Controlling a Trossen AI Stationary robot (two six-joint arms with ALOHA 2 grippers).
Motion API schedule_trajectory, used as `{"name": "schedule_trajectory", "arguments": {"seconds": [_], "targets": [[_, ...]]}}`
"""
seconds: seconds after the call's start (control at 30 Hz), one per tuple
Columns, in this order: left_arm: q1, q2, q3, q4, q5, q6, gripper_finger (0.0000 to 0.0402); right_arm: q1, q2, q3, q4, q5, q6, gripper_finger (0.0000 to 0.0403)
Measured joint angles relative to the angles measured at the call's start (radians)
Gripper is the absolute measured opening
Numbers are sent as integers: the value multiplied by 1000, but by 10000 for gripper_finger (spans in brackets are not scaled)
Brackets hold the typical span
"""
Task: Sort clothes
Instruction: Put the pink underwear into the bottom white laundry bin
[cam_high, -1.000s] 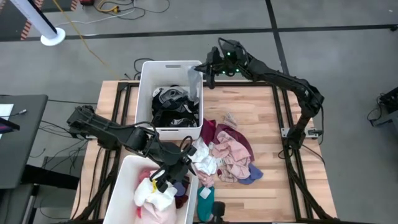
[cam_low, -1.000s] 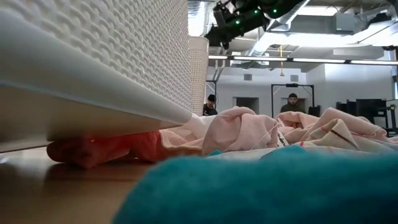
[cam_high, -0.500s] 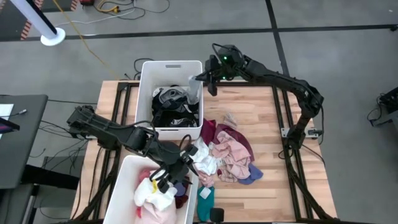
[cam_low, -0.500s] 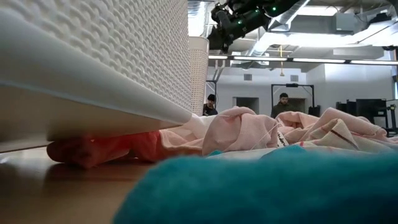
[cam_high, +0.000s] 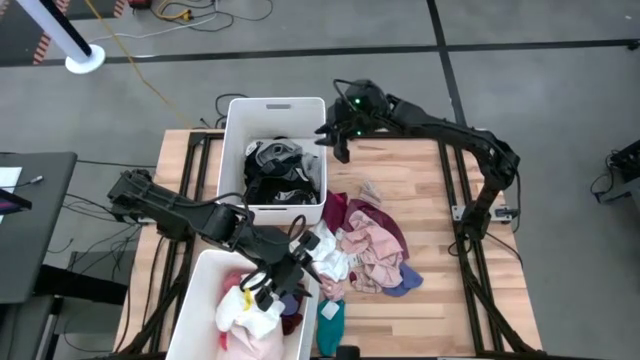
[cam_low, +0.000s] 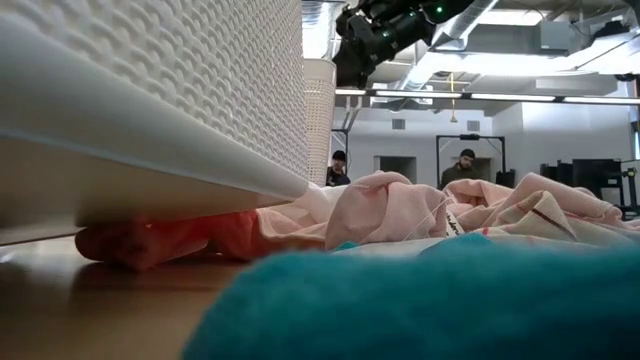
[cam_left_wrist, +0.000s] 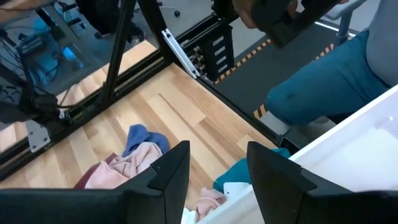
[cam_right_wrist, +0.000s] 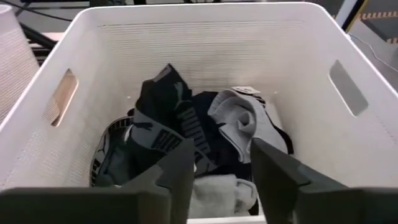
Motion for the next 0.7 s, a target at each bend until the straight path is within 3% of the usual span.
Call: {"name": "schedule_trajectory", "arguments": {"seconds": [0.23,0.47,0.7], "targets": [[1,-1,0,68,0,23,155,4,-87,0,-86,33,-4,197],[3,-1,0,172,0,93,155,23,-256,0,-219,34,18,186],[30,-1,0,224,0,116,155,94,-401,0,-469,33,49,176]]}}
